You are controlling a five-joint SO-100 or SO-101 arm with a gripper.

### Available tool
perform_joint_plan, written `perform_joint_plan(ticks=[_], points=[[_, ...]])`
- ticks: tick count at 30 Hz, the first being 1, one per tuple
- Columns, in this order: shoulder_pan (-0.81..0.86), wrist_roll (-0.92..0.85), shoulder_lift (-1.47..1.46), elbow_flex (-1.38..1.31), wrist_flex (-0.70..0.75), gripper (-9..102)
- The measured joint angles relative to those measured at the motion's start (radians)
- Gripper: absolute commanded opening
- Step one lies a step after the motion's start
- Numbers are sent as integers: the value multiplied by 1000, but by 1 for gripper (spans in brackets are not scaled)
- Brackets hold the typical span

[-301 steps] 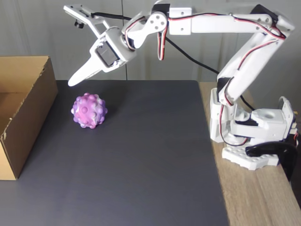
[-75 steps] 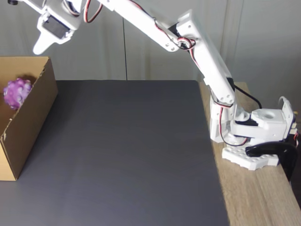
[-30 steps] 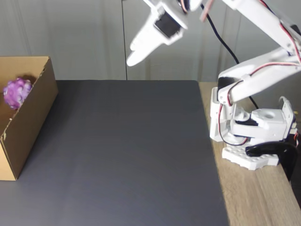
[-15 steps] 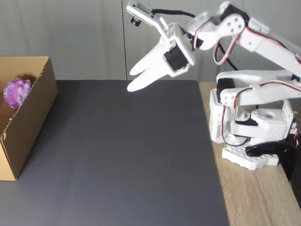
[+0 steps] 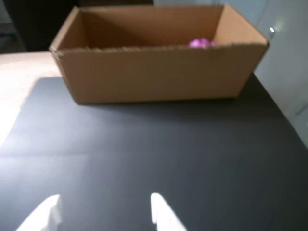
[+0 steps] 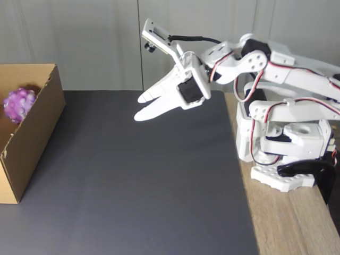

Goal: Grasp a ball and put it in the box.

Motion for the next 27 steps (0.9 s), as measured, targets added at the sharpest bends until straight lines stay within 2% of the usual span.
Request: perform_joint_plan(ticks=[8,13,27], points=[[48,-8,2,181,-55,16],[48,-18,-2,215,-48,0],[58,-18,2,219,163,0]])
